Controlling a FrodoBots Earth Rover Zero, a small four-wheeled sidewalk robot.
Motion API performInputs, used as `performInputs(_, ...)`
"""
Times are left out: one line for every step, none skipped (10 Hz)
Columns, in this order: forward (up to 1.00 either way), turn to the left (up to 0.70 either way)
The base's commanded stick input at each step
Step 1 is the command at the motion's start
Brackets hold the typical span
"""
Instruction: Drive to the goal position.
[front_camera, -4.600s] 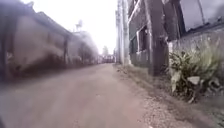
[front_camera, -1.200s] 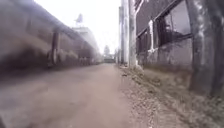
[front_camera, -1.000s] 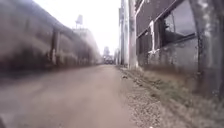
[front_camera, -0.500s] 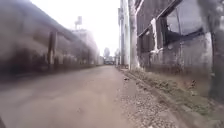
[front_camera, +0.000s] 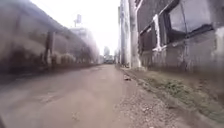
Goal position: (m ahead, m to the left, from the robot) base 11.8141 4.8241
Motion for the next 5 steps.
performInputs(0.50,0.01)
performInputs(0.50,0.01)
performInputs(0.50,0.01)
performInputs(0.50,0.01)
performInputs(0.50,0.01)
